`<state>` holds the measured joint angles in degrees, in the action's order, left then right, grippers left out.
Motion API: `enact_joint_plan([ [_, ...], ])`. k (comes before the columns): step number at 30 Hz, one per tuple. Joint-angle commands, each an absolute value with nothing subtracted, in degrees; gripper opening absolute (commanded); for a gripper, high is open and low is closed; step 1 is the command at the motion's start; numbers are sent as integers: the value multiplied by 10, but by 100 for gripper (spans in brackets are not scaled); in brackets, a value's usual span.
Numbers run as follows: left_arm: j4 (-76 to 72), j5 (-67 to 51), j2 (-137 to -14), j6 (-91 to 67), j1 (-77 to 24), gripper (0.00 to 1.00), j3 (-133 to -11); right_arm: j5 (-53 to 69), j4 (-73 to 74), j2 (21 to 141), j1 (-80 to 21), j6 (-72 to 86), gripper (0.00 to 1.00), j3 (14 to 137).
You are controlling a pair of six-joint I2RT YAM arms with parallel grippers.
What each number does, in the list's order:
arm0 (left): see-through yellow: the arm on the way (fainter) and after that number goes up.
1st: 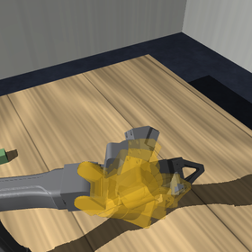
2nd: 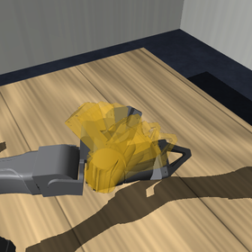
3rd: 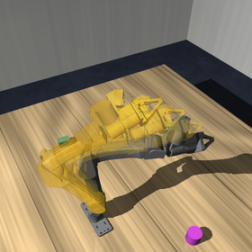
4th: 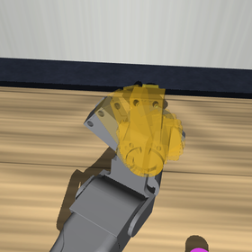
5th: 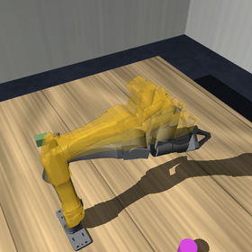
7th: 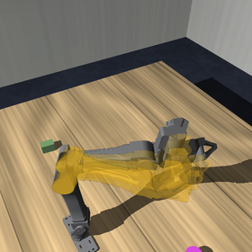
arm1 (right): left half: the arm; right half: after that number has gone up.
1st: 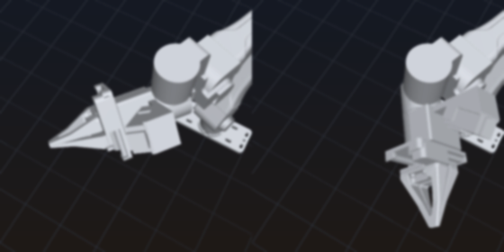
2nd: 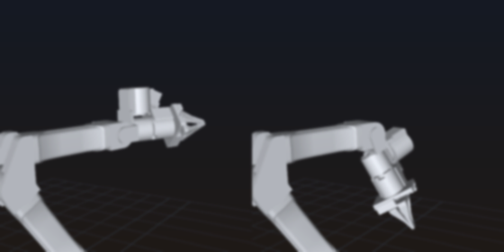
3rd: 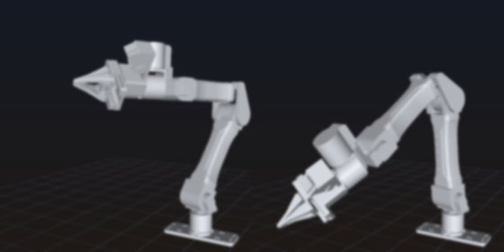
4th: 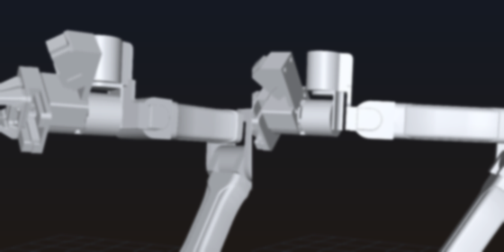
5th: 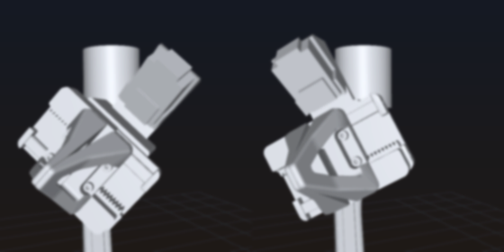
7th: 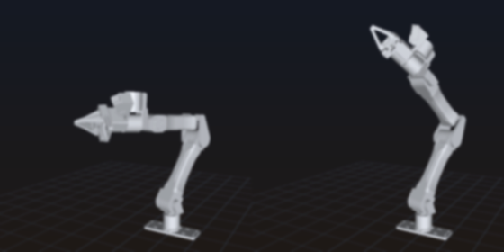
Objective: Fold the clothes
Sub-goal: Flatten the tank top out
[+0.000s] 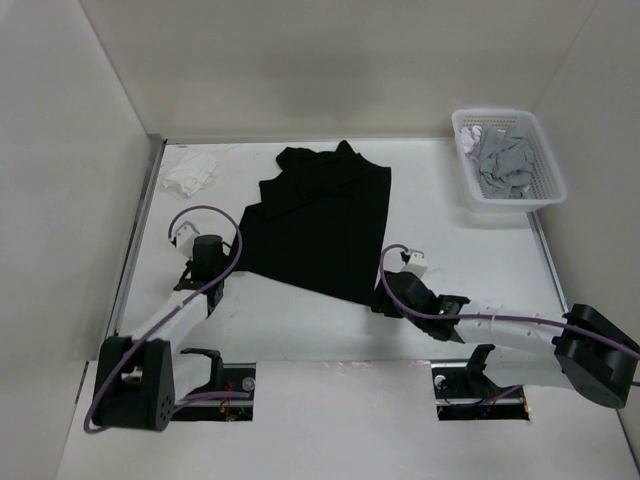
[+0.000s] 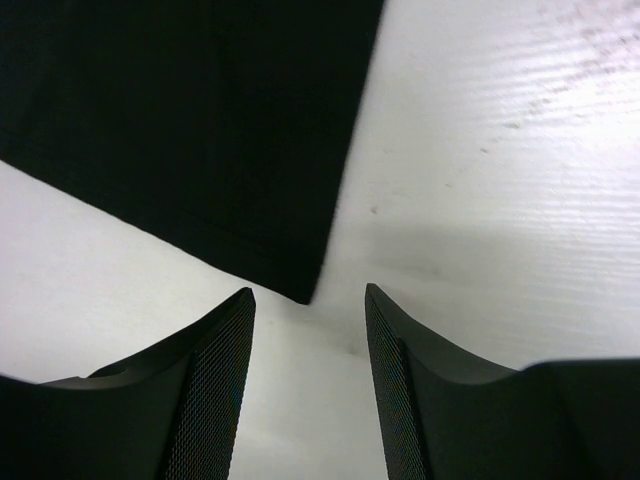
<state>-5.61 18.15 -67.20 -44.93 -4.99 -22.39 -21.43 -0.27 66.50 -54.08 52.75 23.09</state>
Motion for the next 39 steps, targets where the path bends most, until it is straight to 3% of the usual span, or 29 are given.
enact_joint_plan([
  [1,0,169,-586,-471,-78,1,-191,-228,38,666,-541,552,53,236],
  [9,59,149,-469,-483,-102,1,-149,-226,34,717,-544,562,52,272],
  [14,63,124,-454,-472,-86,1,-153,-210,45,737,-528,555,43,287],
  [22,50,105,-450,-468,-78,1,-164,-200,87,746,-522,563,39,292],
  [30,46,104,-437,-466,-86,1,-173,-197,112,778,-523,564,26,320],
  [36,40,101,-425,-464,-85,1,-173,-210,104,776,-512,573,3,319],
  [39,42,95,-419,-464,-85,0,-193,-253,101,729,-513,566,0,316],
])
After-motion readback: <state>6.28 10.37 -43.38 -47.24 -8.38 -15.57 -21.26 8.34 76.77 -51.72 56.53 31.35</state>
